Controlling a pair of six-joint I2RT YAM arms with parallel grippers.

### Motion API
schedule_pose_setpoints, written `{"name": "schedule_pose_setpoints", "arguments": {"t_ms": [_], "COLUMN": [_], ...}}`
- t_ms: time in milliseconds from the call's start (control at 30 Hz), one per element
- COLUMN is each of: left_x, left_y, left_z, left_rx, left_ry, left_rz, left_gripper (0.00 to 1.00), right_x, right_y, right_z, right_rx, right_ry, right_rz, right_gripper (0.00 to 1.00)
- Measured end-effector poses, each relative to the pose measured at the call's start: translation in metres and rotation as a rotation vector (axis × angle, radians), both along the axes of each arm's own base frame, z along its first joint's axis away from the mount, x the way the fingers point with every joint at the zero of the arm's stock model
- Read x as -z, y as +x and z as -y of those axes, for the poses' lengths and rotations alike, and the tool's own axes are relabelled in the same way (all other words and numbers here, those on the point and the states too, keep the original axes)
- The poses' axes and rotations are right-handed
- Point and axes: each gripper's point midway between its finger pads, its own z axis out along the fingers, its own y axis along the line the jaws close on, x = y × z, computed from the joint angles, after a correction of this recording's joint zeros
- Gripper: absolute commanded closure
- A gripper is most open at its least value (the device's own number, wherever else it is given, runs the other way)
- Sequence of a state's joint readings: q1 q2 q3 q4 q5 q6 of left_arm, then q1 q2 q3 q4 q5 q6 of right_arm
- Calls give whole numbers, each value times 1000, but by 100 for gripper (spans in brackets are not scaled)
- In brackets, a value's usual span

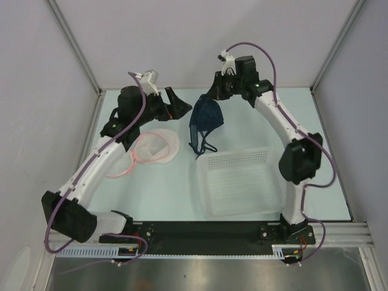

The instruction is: Place the bra in the laundry bag and zip it closed

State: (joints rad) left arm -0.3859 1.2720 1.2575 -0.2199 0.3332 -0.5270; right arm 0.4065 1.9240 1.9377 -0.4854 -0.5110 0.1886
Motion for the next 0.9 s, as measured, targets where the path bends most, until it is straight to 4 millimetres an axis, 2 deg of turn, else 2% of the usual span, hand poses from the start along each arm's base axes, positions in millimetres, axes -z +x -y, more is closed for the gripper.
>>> {"name": "schedule_pose_setpoints", "arguments": {"t_ms": [67, 100, 200, 233, 300, 367, 467, 600, 700, 767, 867, 900], "left_x": [20, 31, 52, 56, 61, 64, 73, 106, 145, 162, 173, 173], "left_y": [14, 20, 43, 52, 70, 91, 125, 165, 179, 185, 192, 195], "left_z": [2, 3, 9, 11, 14, 19, 33, 48, 49, 49, 49, 50], "left_rx": [10, 17, 40, 42, 50, 68, 113, 161, 168, 167, 179, 186], "left_ry": [11, 18, 32, 35, 47, 60, 75, 83, 102, 108, 95, 82], "left_rz": [-47, -72, -130, -136, -138, -127, -115, -132, -188, -219, -224, -220], "left_gripper": [0, 1, 1, 1, 1, 0, 1, 0, 1, 1, 0, 0], "right_x": [34, 57, 121, 143, 173, 192, 196, 175, 162, 158, 156, 157], "right_y": [27, 42, 72, 80, 86, 91, 98, 114, 129, 138, 155, 159], "right_z": [-3, -5, -8, -9, -12, -15, -17, -20, -15, -9, 0, 1], "right_rx": [15, 27, 63, 77, 95, 112, 138, 165, 196, 226, 290, 308], "right_ry": [-3, -5, -15, -14, -15, -8, 24, 95, 144, 168, 231, 247], "right_rz": [-68, -113, -236, -276, -340, -381, -398, -354, -319, -311, -315, -322], "right_gripper": [100, 100, 100, 100, 100, 99, 94, 92, 91, 90, 83, 77]}}
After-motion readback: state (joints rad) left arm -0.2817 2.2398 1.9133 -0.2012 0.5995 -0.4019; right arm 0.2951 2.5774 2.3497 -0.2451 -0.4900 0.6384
